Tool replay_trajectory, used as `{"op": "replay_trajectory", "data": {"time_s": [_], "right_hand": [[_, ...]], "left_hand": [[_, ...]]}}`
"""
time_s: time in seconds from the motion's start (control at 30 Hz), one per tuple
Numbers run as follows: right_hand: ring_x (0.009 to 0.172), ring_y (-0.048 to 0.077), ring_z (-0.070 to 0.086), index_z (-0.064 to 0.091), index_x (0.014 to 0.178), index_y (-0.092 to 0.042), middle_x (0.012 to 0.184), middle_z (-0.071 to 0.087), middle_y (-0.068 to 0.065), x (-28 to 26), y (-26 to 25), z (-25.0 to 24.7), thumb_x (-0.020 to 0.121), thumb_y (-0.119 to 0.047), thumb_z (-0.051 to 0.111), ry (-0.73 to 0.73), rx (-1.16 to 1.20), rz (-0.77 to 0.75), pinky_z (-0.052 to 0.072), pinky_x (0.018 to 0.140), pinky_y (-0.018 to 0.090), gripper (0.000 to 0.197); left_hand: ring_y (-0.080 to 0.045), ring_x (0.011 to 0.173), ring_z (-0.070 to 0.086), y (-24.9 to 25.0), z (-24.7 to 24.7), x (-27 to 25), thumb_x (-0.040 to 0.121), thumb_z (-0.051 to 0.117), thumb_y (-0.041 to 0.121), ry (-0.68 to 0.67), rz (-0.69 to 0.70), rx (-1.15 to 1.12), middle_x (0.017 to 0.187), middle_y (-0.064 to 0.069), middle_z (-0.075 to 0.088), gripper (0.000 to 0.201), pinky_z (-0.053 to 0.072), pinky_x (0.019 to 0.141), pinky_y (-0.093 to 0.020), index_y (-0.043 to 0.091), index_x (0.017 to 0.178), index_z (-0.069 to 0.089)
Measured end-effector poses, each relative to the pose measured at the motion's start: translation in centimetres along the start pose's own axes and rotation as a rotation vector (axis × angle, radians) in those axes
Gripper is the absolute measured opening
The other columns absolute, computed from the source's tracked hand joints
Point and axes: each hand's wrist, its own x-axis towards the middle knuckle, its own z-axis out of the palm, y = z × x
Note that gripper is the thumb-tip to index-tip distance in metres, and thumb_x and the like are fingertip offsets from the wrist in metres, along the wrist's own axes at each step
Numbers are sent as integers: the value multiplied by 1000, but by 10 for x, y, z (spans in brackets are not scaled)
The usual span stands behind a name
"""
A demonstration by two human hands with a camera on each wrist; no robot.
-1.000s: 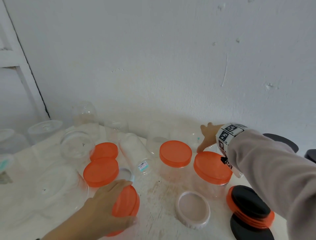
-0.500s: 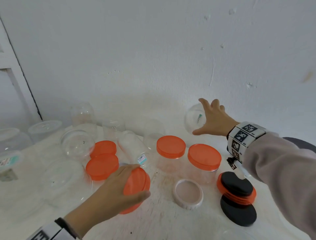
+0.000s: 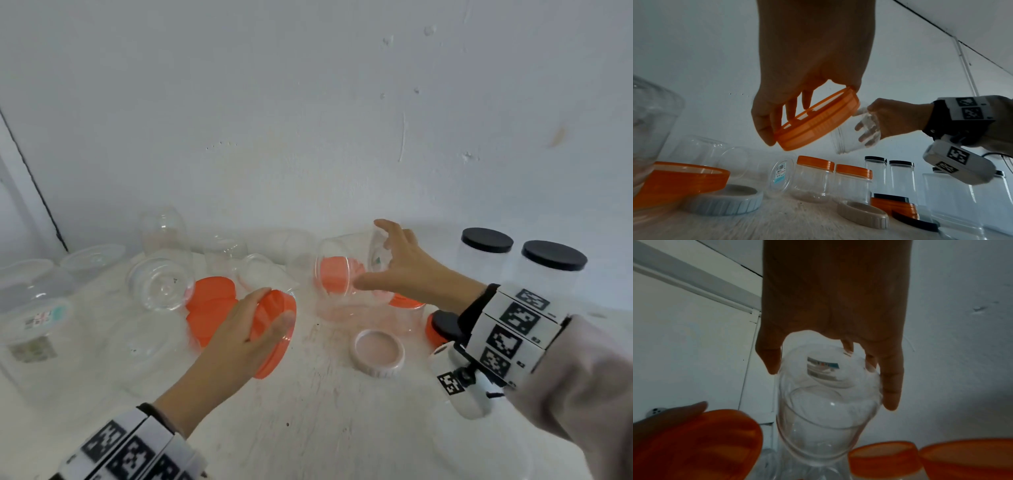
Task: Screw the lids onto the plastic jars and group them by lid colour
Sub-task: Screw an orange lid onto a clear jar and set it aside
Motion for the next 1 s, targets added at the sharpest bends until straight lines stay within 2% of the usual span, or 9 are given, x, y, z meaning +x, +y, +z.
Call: {"op": "replay_trajectory", "data": {"time_s": [0.13,0.23,0.33,0.47,0.57,0.67,0.77,0.87,1.0], "right_hand": [[100,4,49,29,138,-31,123,35,-9,-25,-1,19,54,-58,74,-67,-5,72,41,70,19,99],[92,7,51,38,126,-25,107,46,-10,-39,0,31,59,-54,79,-105,-17,136,43,66,24,84],[95,11,53,38,125,-22,105,49,-7,-50,0,40,57,-47,81,-142,4,205,51,80,33,84],[107,17,51,33,137,-21,114,47,-3,-58,0,54,61,-38,84,-201,12,246,49,95,38,93],[110,21,50,32,141,-23,118,45,0,-59,-1,64,59,-40,83,-276,6,259,48,97,41,98],[105,14,51,35,135,-24,111,48,-7,-60,-2,73,56,-44,84,-338,33,281,47,96,35,94],[113,15,49,37,127,-30,114,50,-8,-59,-1,82,44,-56,81,-363,29,302,44,101,36,98],[117,13,48,31,133,-28,124,47,-8,-59,1,90,60,-49,85,-397,78,303,43,103,33,93],[124,14,44,19,143,-24,137,39,-5,-60,7,95,69,-46,82,-451,84,296,38,108,31,100]], "left_hand": [[3,111,51,4,-4,-7,65,44,84,12,-15,-95,115,23,54,74,38,90,-18,40,125,46],[12,107,48,8,-6,-13,69,47,75,18,-31,-140,110,27,53,56,35,82,-11,46,116,47],[16,103,49,7,-8,-15,75,47,66,-6,-50,-156,109,30,53,37,35,84,-13,49,107,48],[17,97,50,4,-10,-10,88,54,52,-34,-88,-189,107,29,56,13,38,80,-14,52,101,53],[20,92,51,5,-10,-7,87,56,53,-28,-110,-197,102,32,58,17,36,74,-10,51,104,56],[26,83,52,5,-9,-5,86,57,54,-43,-114,-192,91,38,61,16,36,72,-11,49,101,57],[19,92,54,4,-8,-4,83,58,56,-51,-119,-179,97,33,60,23,40,77,-15,47,103,57],[8,101,54,2,-7,-4,79,59,61,-70,-110,-155,107,26,59,43,44,84,-22,40,117,57],[7,102,52,1,-6,-4,63,56,73,-108,-61,-104,110,25,55,71,40,76,-15,35,123,53]]}}
